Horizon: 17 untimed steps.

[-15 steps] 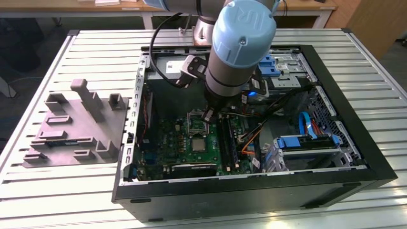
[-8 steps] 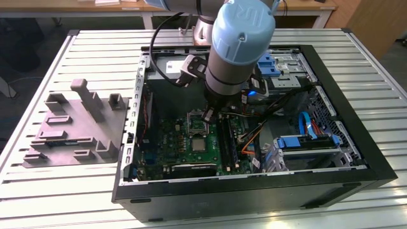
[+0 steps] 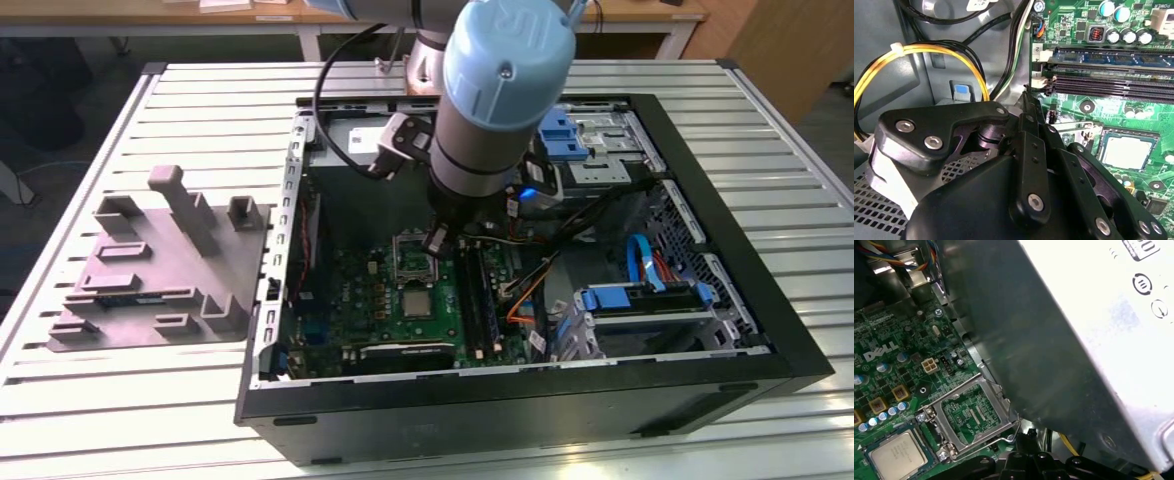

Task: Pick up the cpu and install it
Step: 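Close the cpu cover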

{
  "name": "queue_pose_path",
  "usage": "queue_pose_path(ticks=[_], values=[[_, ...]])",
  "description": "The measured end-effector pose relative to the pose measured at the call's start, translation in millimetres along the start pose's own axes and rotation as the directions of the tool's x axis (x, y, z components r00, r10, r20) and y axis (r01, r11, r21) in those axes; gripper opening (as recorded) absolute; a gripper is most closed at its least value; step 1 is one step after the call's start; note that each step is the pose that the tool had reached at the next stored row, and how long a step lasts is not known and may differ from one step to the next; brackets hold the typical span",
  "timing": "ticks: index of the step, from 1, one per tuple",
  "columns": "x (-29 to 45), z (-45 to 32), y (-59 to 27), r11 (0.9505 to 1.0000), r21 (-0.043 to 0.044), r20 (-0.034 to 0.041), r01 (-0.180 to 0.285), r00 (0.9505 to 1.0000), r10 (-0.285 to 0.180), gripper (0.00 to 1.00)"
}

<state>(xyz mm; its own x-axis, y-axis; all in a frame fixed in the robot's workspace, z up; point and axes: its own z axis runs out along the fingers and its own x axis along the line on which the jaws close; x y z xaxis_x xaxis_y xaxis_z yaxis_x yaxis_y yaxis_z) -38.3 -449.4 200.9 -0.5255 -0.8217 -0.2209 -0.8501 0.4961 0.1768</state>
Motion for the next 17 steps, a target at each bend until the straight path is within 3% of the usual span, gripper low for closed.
queue_pose_path(ticks=[7,17], values=[[-0.4,-5.0,2.1,0.9999,0.0155,-0.0253,-0.001,0.9997,0.001,0.11],[-3.4,-15.5,5.0,0.9995,0.0314,-0.0510,-0.001,0.9987,0.003,0.11]])
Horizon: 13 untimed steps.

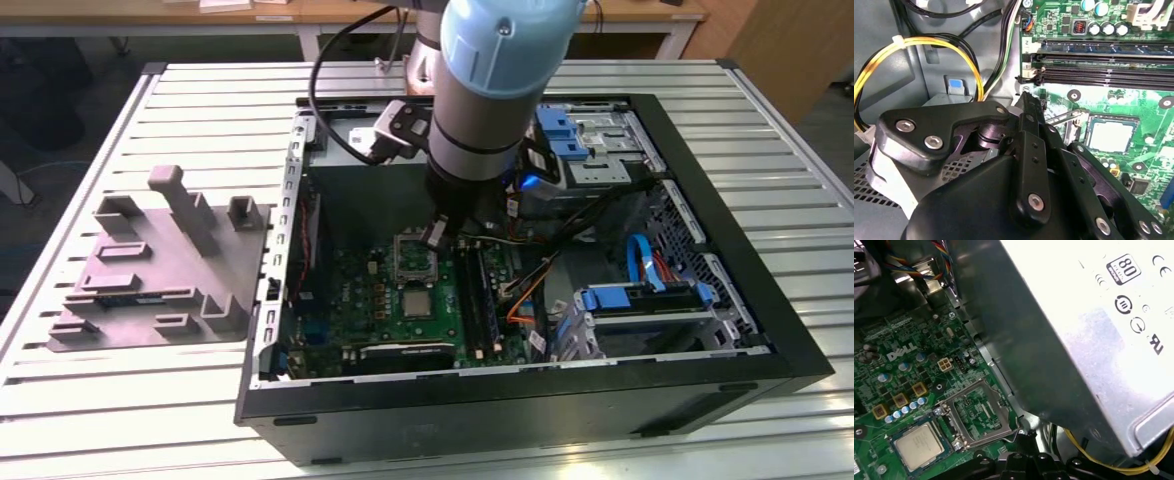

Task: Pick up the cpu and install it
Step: 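Close the cpu cover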

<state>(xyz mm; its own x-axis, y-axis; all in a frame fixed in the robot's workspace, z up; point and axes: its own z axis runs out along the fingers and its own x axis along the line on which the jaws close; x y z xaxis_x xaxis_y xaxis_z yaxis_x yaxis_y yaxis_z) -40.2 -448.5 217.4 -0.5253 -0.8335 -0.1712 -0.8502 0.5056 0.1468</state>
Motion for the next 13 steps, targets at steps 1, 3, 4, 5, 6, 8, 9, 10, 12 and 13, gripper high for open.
queue_pose_path(ticks=[1,3,4,5,6,8,9,10,12,13], values=[[-0.2,-0.6,0.1,1.0000,0.0021,-0.0033,0.000,1.0000,0.000,0.11],[-0.5,-2.1,0.4,1.0000,0.0062,-0.0101,0.000,0.9999,0.000,0.11],[-0.7,-3.1,0.6,1.0000,0.0081,-0.0133,0.000,0.9999,0.000,0.11],[-0.9,-4.1,0.8,1.0000,0.0099,-0.0163,0.000,0.9999,0.001,0.11],[-1.2,-5.0,1.1,0.9999,0.0116,-0.0189,0.000,0.9998,0.001,0.11],[-1.5,-6.8,1.5,0.9999,0.0148,-0.0241,0.000,0.9997,0.001,0.11],[-1.8,-7.7,1.7,0.9999,0.0160,-0.0260,0.000,0.9997,0.001,0.11],[-2.0,-8.6,1.9,0.9999,0.0173,-0.0280,0.000,0.9996,0.001,0.11],[-2.3,-10.5,2.3,0.9998,0.0199,-0.0325,0.000,0.9995,0.001,0.11],[-2.4,-11.3,2.6,0.9998,0.0208,-0.0342,0.000,0.9994,0.001,0.11]])
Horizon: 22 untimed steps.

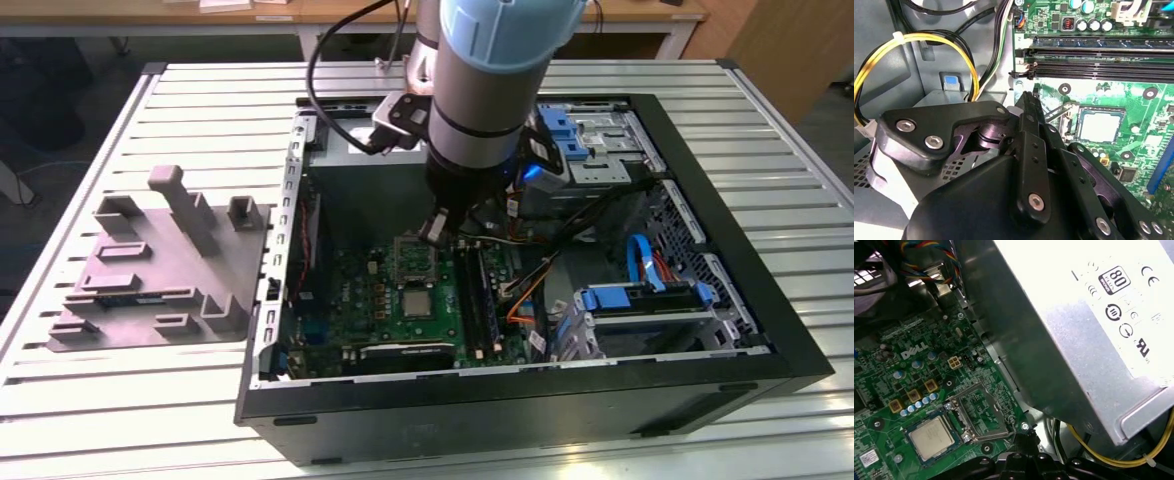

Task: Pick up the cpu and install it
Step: 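Close the cpu cover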

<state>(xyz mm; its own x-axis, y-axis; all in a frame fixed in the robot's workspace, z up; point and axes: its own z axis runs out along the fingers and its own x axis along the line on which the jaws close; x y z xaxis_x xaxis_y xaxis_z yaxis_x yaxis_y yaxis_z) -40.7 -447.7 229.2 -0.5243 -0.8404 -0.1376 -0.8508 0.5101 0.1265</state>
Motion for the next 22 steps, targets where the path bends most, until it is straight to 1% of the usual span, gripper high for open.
queue_pose_path(ticks=[3,4,6,10,14,22], values=[[0.1,-1.0,0.9,1.0000,0.0029,-0.0049,0.001,1.0000,-0.001,0.11],[0.4,-1.0,1.3,1.0000,0.0047,-0.0082,0.002,1.0000,-0.002,0.11],[0.8,-1.4,2.1,0.9999,0.0092,-0.0171,0.005,0.9998,-0.005,0.11],[1.2,-2.5,3.1,0.9998,0.0123,-0.0265,0.017,0.9995,-0.016,0.11],[1.2,-3.6,3.7,0.9996,0.0136,-0.0317,0.025,0.9992,-0.024,0.11],[1.2,-3.7,3.8,0.9995,0.0127,-0.0320,0.030,0.9991,-0.029,0.11]])
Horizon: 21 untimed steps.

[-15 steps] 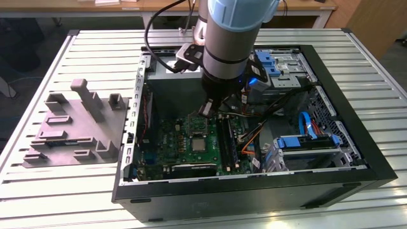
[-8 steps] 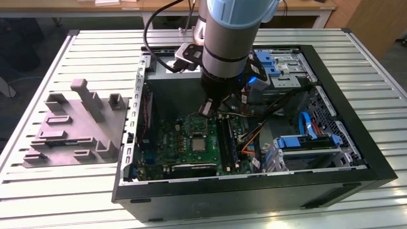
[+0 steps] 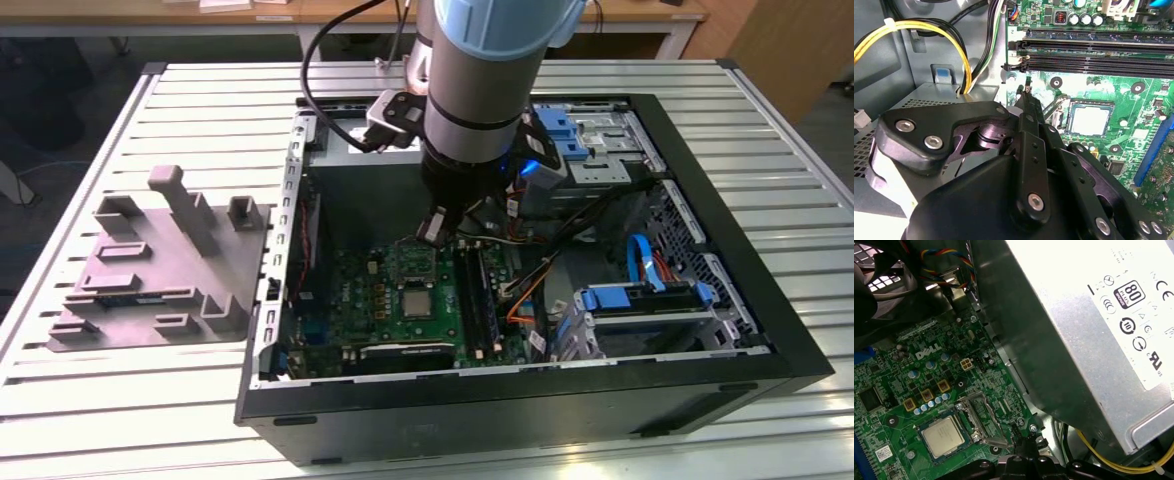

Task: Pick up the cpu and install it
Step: 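Close the cpu cover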

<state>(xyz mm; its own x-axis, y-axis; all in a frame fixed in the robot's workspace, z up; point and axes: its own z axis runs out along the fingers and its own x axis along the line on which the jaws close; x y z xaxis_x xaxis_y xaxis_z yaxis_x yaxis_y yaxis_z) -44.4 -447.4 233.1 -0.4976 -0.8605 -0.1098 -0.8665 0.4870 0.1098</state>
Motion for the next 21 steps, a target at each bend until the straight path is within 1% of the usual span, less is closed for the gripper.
queue_pose_path(ticks=[6,12,18,21], values=[[0.0,-0.1,0.0,1.0000,-0.0016,-0.0007,0.001,1.0000,-0.001,0.11],[-0.2,-1.6,0.2,0.9996,-0.0114,-0.0069,0.024,0.9997,-0.024,0.11],[-0.6,-5.6,0.6,0.9991,-0.0173,-0.0108,0.039,0.9992,-0.039,0.11],[-0.9,-8.2,0.9,0.9988,-0.0249,-0.0142,0.043,0.9990,-0.043,0.11]])
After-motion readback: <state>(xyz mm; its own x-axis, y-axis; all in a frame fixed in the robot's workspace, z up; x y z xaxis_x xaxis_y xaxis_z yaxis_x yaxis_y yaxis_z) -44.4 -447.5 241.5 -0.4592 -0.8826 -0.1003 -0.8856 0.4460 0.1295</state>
